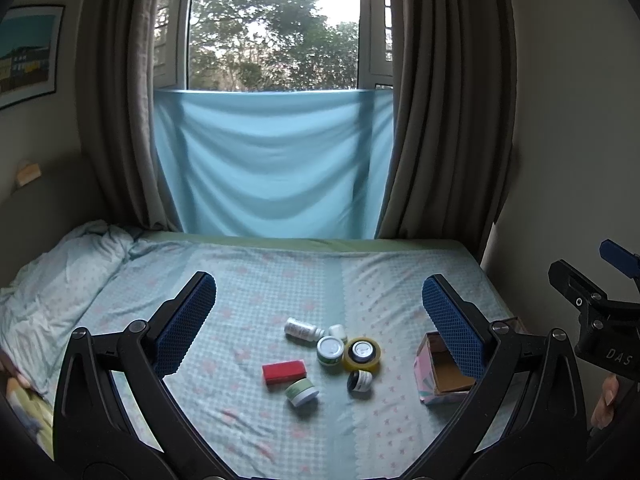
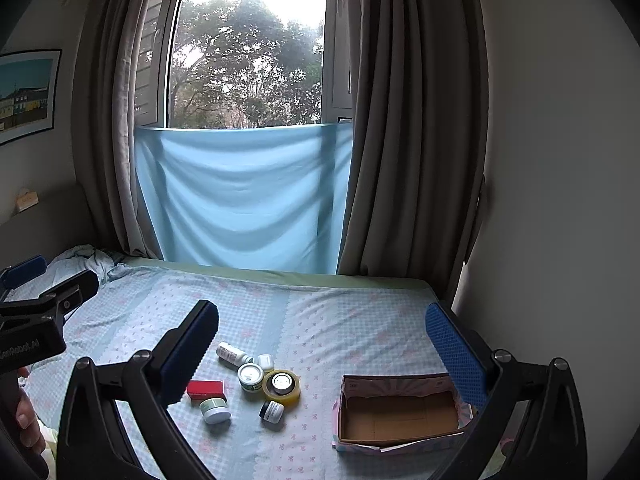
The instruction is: Organize rigid objects
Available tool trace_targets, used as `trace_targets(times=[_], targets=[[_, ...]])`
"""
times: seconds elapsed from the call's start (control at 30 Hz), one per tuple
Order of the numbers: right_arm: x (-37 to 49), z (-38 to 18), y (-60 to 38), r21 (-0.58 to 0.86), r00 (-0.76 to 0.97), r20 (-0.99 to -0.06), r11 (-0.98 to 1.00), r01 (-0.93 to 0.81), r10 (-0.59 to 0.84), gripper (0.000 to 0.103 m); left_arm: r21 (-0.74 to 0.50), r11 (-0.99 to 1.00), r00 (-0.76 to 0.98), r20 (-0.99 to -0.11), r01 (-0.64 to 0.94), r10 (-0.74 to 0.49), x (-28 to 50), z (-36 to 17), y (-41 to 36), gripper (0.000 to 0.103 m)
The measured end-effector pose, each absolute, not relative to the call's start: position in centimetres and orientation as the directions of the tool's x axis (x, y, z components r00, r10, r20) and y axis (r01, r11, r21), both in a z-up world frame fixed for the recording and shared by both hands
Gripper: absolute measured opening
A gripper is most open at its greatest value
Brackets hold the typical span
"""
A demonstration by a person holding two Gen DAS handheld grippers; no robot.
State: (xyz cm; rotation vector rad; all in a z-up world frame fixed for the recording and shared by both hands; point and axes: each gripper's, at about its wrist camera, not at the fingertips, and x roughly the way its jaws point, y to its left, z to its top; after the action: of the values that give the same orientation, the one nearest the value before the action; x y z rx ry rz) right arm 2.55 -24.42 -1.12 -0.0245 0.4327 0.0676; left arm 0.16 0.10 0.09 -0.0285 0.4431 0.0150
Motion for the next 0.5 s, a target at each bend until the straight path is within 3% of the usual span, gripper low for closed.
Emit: trace_targets(times=[0.5], targets=[[1.65,-1.14,-23.69,-0.008,0.908,-0.413,0.997,-0.075,0.065,0.103,-0.016,1.000,0.906,-0.423,-0.024,0.015,-0.26,0.02,-0.03,0.102]])
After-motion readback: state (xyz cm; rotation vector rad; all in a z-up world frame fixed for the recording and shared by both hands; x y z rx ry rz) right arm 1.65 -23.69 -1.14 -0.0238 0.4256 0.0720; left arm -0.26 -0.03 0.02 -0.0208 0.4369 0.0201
